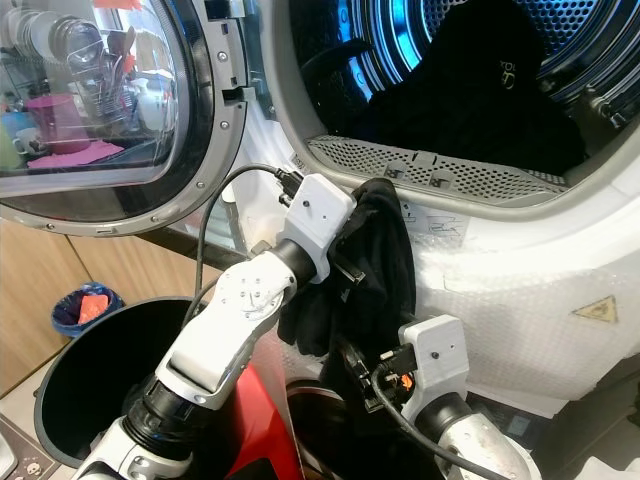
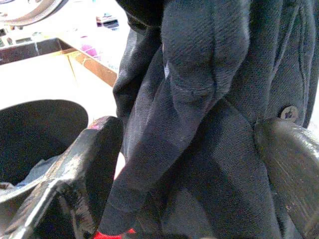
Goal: Clothes washing
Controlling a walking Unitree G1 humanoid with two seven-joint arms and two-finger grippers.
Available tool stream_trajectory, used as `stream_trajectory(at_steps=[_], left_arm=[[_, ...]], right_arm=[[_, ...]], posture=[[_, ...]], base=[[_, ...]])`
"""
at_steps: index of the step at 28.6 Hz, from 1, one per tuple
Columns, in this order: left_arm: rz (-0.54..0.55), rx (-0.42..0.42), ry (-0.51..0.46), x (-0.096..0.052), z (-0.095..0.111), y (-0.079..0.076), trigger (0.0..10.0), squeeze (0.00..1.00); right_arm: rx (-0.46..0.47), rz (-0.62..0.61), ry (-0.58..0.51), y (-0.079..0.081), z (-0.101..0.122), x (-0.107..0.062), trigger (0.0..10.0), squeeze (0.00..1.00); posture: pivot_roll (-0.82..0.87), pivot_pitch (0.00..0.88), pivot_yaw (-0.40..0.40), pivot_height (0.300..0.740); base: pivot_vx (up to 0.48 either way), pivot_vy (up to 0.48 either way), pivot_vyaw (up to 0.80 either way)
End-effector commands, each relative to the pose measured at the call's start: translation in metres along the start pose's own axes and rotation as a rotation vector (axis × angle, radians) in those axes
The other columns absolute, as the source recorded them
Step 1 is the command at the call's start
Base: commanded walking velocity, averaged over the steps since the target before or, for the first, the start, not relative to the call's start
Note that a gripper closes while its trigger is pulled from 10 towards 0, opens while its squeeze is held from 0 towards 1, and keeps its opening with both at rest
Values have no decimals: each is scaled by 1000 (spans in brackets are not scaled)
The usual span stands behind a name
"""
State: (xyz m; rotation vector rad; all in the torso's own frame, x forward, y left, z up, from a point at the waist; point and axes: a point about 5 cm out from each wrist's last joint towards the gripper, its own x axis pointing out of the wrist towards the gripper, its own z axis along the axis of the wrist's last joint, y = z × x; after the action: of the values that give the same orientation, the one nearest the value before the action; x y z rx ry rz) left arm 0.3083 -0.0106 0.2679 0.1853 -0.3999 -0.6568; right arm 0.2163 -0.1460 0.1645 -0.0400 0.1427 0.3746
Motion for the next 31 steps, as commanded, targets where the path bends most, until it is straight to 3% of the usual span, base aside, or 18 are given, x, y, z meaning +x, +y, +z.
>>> stream_trajectory(at_steps=[1,10,13,20,26,31], left_arm=[[8,30,-31,6,12,-3,10000,0],[-9,5,-47,14,21,-31,10000,0],[-26,-45,-44,16,25,-40,10000,0],[-54,-97,-65,17,32,-51,10000,0],[-68,-125,-83,18,37,-55,10000,0],[-80,-149,-102,19,43,-59,10000,0]], right_arm=[[14,-1,13,3,0,3,10000,0],[78,-88,9,9,2,13,10000,0],[113,-161,17,6,1,17,10000,0],[185,-315,38,-2,-3,26,10000,0],[235,-359,35,-2,-3,30,10000,0],[346,-376,-18,1,2,36,10000,0]], posture=[[-134,0,52,740],[-131,0,56,740],[-128,0,56,740],[-130,0,57,740],[-130,0,56,740],[-134,0,52,740]], base=[[0,0,0],[0,0,0],[0,0,0],[0,0,0],[0,0,0],[0,0,0]])
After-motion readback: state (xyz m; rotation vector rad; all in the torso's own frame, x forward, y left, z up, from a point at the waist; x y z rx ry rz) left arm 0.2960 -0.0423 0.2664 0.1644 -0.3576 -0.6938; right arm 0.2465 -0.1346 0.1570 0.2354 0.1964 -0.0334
